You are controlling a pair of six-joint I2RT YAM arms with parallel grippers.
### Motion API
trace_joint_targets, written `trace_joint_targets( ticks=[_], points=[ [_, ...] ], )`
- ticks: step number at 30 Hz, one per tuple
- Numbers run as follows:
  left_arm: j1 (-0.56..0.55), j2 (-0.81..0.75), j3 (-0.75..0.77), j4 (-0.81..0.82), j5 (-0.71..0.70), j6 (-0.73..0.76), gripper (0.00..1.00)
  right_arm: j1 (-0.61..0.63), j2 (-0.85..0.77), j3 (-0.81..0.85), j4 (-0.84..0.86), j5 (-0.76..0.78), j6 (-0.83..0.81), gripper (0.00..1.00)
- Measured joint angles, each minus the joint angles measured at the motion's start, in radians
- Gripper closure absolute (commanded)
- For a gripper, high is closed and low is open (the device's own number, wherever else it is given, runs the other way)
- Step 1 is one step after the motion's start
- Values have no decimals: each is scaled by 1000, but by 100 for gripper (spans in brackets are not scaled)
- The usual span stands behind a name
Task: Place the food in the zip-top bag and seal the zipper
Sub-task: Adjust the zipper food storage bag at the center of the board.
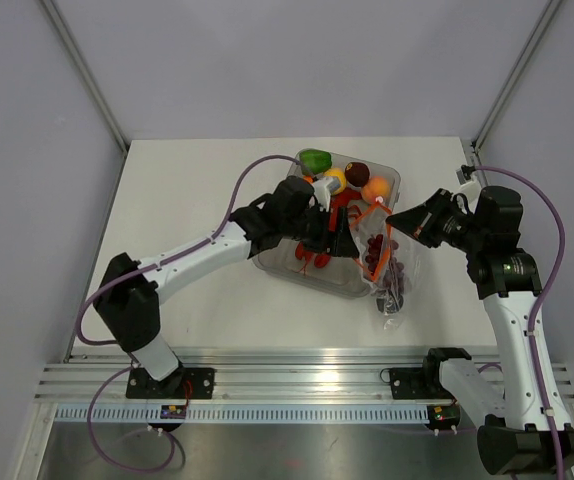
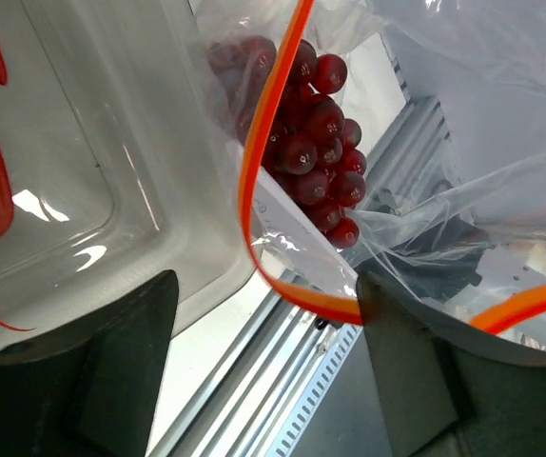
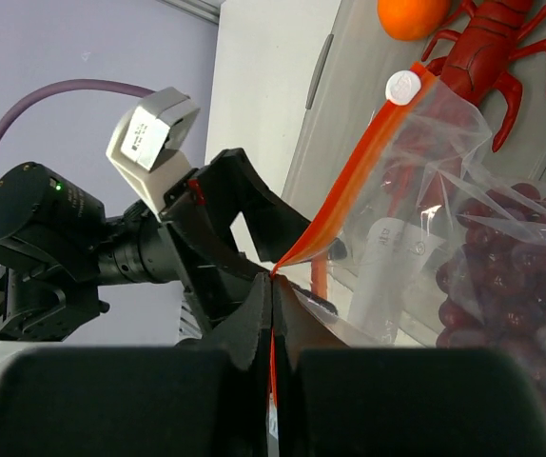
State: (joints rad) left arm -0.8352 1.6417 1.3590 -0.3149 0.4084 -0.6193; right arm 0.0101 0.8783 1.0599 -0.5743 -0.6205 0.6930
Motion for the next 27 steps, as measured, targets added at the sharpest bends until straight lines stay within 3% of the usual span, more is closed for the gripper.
trace_joint_targets(
  ticks=[2, 5, 6, 10, 19, 26, 27],
  points=[
    [-11, 26, 16, -3, 0, -13, 37, 0, 0, 0, 0, 2, -1, 100],
    [-22, 61, 34, 5, 2, -34, 58, 0, -2, 0, -5, 7, -8, 100],
    [-25, 71, 35, 11, 2, -42, 74, 0, -3, 0, -8, 10, -11, 100],
    [-27, 99, 45, 16, 4, -57, 100, 0, -10, 0, -47, 51, -45, 100],
    [-48, 129, 235, -14, 15, 13, 100, 0, 34, 40, -225, 333, -135, 100],
    [-90, 134, 336, -19, 52, 73, 100, 0, 2, 216, -286, 422, -183, 100],
    [-90, 142, 351, -16, 60, 74, 96, 0, -10, 213, -284, 426, -185, 100]
  ],
)
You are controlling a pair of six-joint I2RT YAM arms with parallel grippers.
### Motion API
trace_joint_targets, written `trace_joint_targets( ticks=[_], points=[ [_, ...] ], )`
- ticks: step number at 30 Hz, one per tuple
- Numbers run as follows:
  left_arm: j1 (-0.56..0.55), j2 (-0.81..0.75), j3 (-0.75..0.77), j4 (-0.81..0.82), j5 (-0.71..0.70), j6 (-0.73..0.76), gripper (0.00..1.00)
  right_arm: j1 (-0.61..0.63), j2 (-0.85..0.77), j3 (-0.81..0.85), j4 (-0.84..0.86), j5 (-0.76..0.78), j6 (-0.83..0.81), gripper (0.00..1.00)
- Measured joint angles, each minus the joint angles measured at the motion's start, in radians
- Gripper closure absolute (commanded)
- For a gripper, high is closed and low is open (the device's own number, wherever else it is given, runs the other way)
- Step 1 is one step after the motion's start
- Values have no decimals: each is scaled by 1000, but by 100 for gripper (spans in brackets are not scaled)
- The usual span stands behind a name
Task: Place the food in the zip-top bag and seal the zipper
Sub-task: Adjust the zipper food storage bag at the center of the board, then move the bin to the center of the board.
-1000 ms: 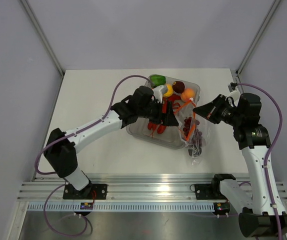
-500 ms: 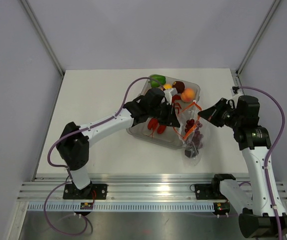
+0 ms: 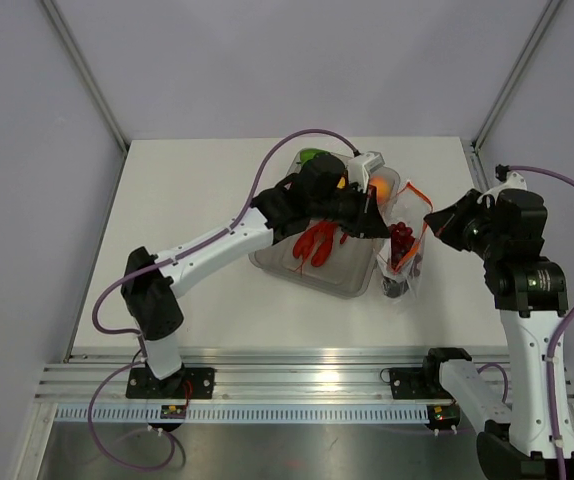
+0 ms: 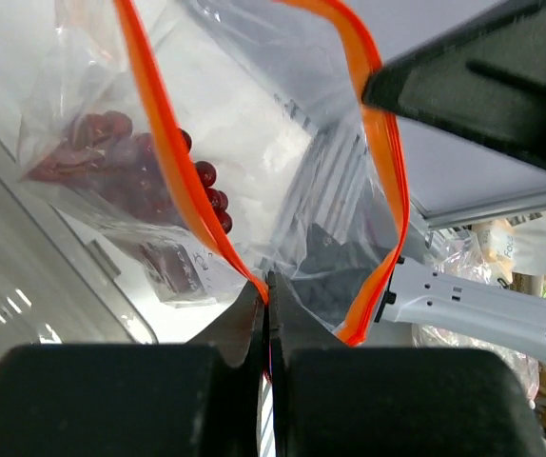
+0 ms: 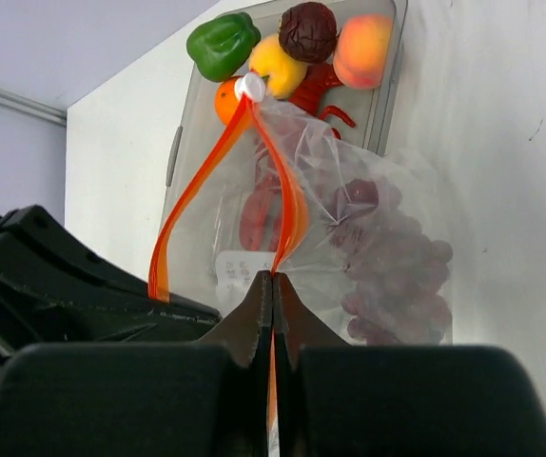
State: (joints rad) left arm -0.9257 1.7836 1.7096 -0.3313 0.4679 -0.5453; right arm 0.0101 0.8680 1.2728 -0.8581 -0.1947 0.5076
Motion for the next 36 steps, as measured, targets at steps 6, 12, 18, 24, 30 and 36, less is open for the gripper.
trace_joint_targets(
  ticks=[6, 12, 18, 24, 30, 36],
  points=[
    [0, 110, 94, -35, 9, 48, 28, 0, -32, -118, 17, 18, 10, 100],
    [52, 128, 112, -156, -47, 130, 25, 0, -30, -265, 43, 56, 32, 100],
    [276, 58, 79, -225, -177, 190, 1, 0, -37, -278, 68, 72, 34, 100],
    [428, 128, 155, -407, -404, 255, 2, 0, -37, -278, 80, 67, 35, 100],
    [440, 313, 172, -455, -498, 306, 15, 0, -36, -277, 87, 47, 39, 100],
    [449, 410, 146, -477, -521, 318, 45, 0, -36, -266, 87, 43, 38, 100]
  ],
)
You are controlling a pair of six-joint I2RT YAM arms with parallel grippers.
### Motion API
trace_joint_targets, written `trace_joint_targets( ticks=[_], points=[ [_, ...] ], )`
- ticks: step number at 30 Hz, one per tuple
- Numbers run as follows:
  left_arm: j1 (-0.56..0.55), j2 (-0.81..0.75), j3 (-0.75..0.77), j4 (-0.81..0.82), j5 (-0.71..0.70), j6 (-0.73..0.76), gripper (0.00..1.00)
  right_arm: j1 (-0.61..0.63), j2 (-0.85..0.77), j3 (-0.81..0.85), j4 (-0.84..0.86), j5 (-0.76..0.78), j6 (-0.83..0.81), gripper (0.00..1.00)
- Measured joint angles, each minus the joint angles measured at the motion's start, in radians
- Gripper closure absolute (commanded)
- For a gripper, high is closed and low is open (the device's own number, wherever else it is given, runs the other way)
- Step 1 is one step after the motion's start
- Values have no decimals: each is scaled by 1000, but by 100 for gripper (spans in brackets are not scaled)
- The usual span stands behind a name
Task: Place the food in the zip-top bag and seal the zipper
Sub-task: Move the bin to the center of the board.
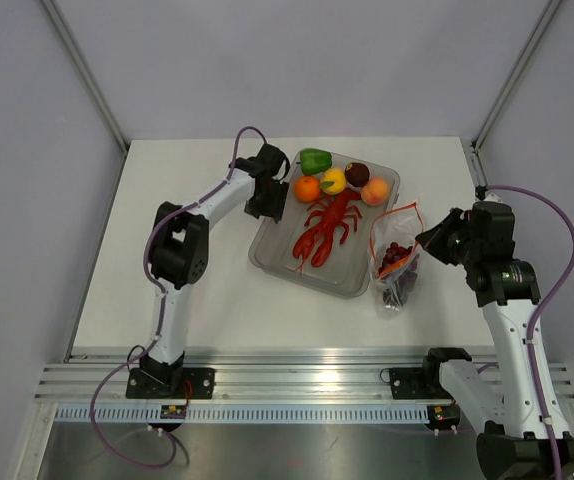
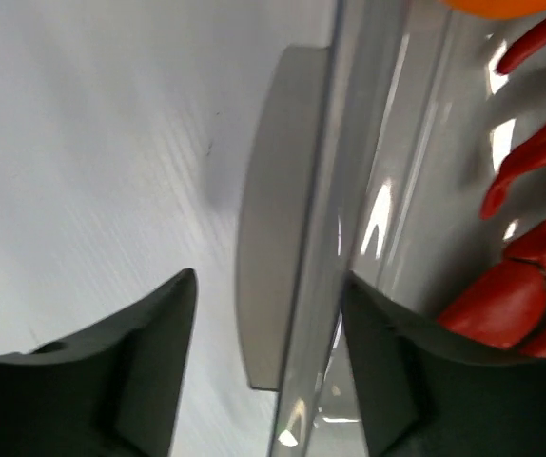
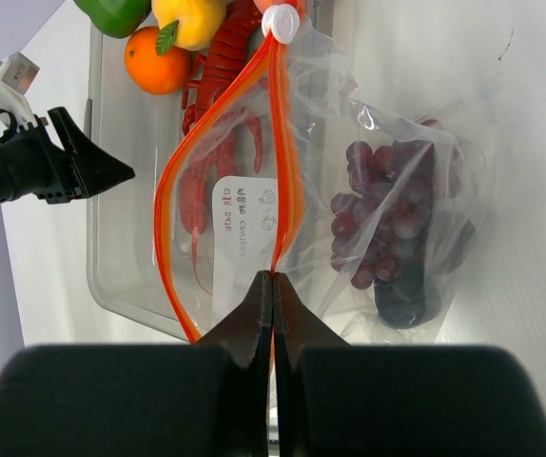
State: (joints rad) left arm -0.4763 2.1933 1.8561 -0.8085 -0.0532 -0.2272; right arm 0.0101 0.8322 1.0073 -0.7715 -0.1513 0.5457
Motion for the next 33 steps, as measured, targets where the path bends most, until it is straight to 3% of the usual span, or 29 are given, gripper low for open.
trace_joint_targets(
  ticks=[7, 12, 14, 15, 17, 19, 26, 33],
  points=[
    [26, -45, -79, 13, -48, -1, 72, 0, 8, 0, 1, -8, 0, 100],
    [60, -105, -154, 11, -84, -12, 71, 0, 36, 0, 8, -35, -1, 100],
    [80, -135, -199, 13, -97, -29, 68, 0, 48, 2, 10, -44, -4, 100],
    [92, -153, -225, 16, -105, -37, 48, 0, 54, 3, 11, -50, -6, 100],
    [120, -186, -267, 16, -126, -53, 26, 0, 64, 7, 14, -54, -9, 100],
    [148, -219, -298, 16, -142, -66, 12, 0, 71, 9, 21, -63, -11, 100],
    [165, -373, -301, 15, -162, -85, 11, 0, 75, 10, 27, -101, -11, 100],
    [2, -427, -92, 6, -175, -63, 10, 0, 76, 10, 27, -107, -11, 100]
  ],
)
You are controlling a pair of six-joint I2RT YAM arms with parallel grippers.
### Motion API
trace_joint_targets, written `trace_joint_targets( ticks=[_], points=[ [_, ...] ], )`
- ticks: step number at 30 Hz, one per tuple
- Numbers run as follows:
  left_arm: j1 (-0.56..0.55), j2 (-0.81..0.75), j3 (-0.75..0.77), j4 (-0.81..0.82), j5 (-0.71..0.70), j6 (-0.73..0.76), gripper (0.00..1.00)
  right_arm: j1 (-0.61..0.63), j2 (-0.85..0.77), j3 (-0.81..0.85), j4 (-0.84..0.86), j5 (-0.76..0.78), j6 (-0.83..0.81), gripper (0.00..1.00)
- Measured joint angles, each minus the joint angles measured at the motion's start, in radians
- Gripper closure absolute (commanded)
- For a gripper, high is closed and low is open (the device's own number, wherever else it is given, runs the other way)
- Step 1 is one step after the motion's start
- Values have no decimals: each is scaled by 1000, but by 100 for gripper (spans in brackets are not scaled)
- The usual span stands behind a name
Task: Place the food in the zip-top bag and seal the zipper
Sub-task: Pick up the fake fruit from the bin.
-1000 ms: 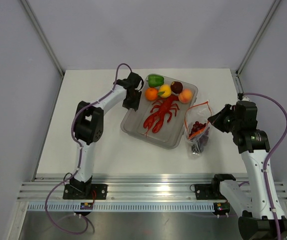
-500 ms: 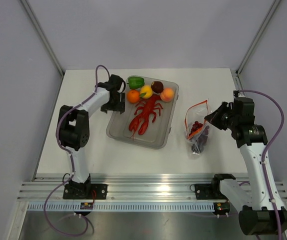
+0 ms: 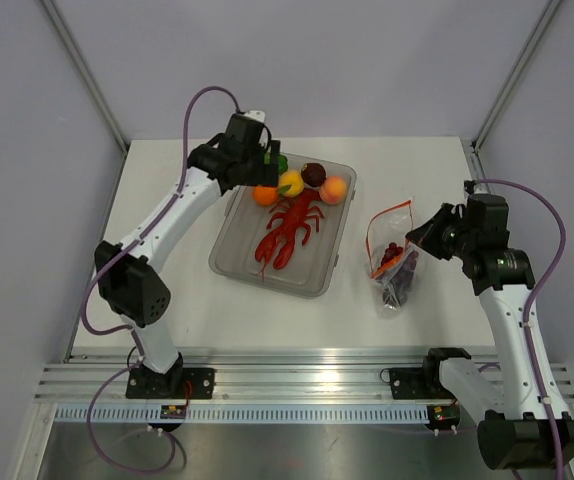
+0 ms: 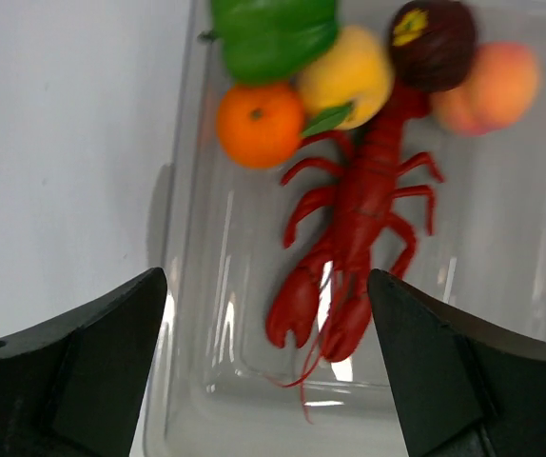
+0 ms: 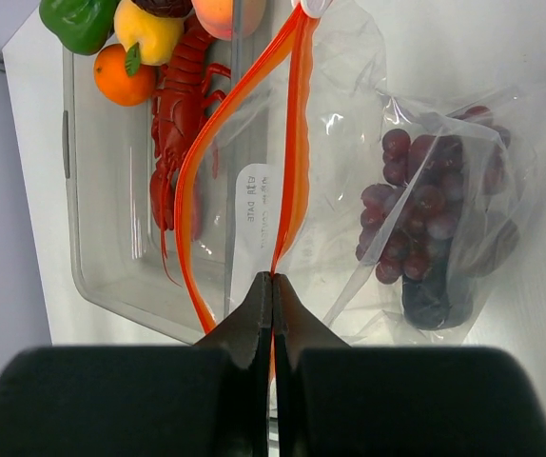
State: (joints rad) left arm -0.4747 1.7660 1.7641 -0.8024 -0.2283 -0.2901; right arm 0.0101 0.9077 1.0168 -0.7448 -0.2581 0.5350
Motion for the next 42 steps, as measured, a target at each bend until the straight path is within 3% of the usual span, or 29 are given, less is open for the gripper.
trace_joint_targets(
  ticks=[5, 11, 32, 42],
  points=[
    [-140, 145, 233, 11, 0, 46, 7, 0, 5, 5, -1, -16, 0, 100],
    [-164, 409, 464, 48, 11, 126, 1, 0, 5, 13, -3, -17, 1, 100],
    [-145, 705, 574, 253, -8, 190, 5, 0, 5, 13, -7, -38, 11, 100],
    [-124, 767, 610, 300, -10, 204, 23, 0, 8, 13, -7, -43, 11, 100]
  ],
)
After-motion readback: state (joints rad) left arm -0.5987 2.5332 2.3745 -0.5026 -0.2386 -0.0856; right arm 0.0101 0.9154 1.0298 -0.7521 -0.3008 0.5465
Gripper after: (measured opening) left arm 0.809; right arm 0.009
